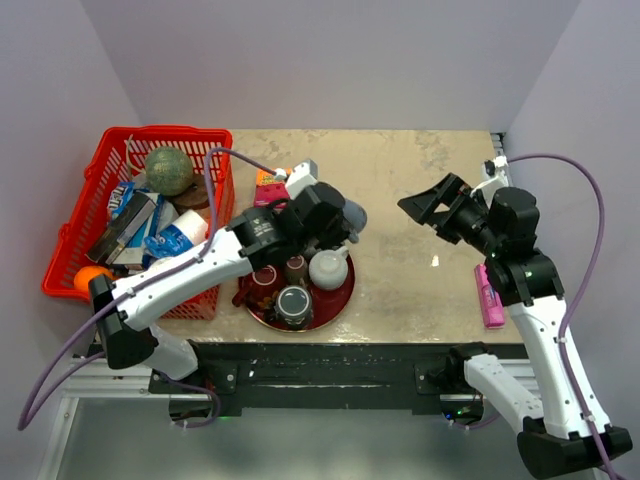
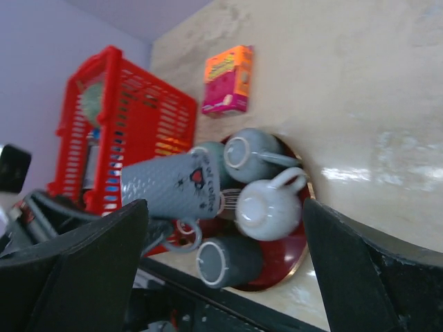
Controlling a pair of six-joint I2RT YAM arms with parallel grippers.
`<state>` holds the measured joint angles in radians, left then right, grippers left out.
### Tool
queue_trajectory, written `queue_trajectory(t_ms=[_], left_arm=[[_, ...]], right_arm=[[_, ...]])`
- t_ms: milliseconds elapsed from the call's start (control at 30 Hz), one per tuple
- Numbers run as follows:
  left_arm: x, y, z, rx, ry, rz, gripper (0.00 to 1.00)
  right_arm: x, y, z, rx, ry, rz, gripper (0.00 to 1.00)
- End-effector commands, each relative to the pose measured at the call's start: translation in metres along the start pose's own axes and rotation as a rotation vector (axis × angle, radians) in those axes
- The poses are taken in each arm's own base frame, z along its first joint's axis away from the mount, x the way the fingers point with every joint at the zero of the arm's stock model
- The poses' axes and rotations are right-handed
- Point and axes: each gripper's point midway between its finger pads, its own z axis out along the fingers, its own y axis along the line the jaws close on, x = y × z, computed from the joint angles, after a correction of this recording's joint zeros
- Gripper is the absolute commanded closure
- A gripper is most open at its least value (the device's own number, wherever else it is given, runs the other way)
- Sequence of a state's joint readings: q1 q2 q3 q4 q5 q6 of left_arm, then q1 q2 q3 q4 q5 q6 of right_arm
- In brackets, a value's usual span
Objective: Turn the mug right side up
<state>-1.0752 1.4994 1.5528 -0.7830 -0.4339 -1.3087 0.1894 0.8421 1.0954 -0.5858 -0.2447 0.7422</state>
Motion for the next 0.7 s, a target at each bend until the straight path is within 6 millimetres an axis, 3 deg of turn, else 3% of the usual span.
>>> queue_trajectory(t_ms=[0, 67, 100, 233, 300, 333, 467, 667], left_arm=[[-0.063, -0.043, -0.027, 0.261, -0.091, 0.025, 1.00], [-0.072, -0.053, -0.033, 0.322, -0.086, 0.025, 1.00], [-0.081, -0.051, -0.032, 0.327, -0.097, 0.024, 1.00], [-0.100, -0.068, -0.043, 0.449, -0.110, 0.009, 1.00], [-0.107, -0.073, -0.048, 0.495, -0.119, -0.007, 1.00], [-0.110, -0.085, -0.055, 0.563, -0.121, -0.012, 1.00], [-0.109, -0.104, -0.071, 0.704, -0.099, -0.047, 1.00], [-0.108, -0.123, -0.096, 0.869, -0.079, -0.064, 1.00]], right_arm=[[-0.006, 0.064, -0.009, -0.336, -0.004, 0.067, 0.05], [0.008, 0.075, -0.010, -0.439, 0.061, 0.146, 0.06], [-0.001, 0.092, -0.020, -0.530, 0.022, 0.157, 0.07], [0.007, 0.097, -0.019, -0.593, 0.012, 0.197, 0.06], [0.010, 0.106, -0.017, -0.640, 0.013, 0.215, 0.06], [0.019, 0.115, -0.016, -0.665, 0.040, 0.216, 0.06], [0.020, 0.141, -0.016, -0.753, 0.026, 0.207, 0.10], [0.017, 0.146, -0.013, -0.786, 0.015, 0.222, 0.16]])
